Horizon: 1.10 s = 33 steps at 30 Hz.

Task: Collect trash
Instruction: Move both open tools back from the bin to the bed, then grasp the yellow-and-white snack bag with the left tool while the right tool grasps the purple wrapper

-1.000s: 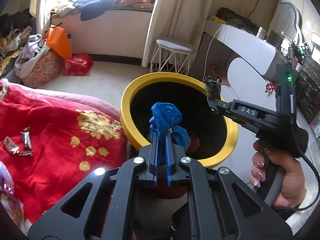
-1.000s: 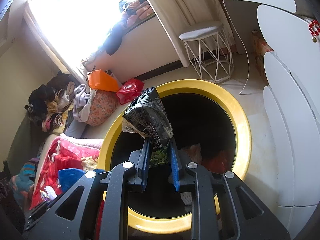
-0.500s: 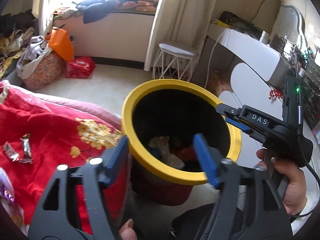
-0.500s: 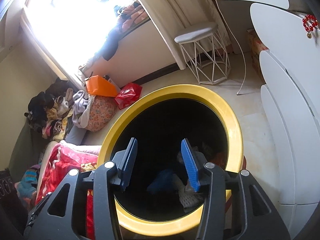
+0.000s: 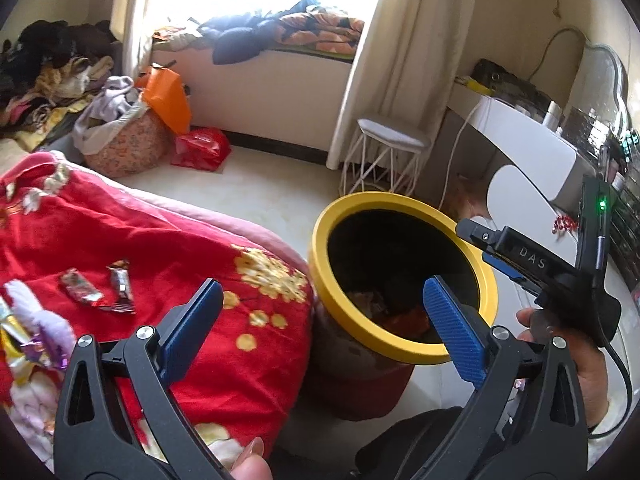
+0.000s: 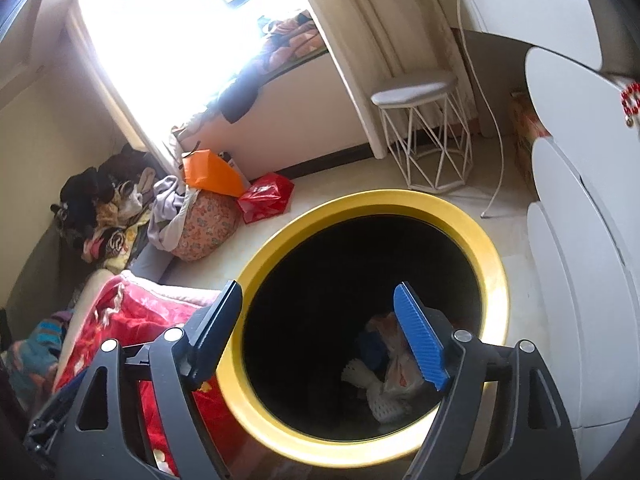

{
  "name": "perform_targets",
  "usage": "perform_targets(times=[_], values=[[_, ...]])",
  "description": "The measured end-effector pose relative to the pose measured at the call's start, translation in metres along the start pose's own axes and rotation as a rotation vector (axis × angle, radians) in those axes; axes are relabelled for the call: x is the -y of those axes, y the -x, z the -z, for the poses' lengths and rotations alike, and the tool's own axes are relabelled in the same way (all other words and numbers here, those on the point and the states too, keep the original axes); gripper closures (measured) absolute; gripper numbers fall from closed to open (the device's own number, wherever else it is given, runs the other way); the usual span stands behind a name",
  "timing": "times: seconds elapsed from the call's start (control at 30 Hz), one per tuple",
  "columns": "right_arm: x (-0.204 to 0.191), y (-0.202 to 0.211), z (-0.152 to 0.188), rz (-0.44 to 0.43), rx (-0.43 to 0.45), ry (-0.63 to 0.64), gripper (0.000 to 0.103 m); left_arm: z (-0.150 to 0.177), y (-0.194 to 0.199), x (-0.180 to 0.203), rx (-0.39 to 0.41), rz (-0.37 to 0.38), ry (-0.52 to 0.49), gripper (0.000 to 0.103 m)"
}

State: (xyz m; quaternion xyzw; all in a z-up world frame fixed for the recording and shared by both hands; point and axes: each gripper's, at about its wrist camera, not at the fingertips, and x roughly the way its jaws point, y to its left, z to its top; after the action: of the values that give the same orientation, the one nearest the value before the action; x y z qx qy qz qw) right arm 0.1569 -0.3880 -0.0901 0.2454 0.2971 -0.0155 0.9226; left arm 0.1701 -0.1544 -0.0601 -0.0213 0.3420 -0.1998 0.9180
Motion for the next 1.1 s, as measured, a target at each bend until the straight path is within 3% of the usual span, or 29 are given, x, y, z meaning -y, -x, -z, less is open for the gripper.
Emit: perform_targets(times=[0.43, 1.1], values=[[-0.049, 0.013, 0.005, -0.051, 0.027, 0.101, 0.02, 0.008, 0.036, -0.034, 0.05, -0.058, 0.059, 0.011], [-0.125, 0.021, 0.033, -0.164, 0.009, 0.247, 0.02, 0.014, 0.086, -0.082, 0.136, -0.149, 0.098, 0.011]])
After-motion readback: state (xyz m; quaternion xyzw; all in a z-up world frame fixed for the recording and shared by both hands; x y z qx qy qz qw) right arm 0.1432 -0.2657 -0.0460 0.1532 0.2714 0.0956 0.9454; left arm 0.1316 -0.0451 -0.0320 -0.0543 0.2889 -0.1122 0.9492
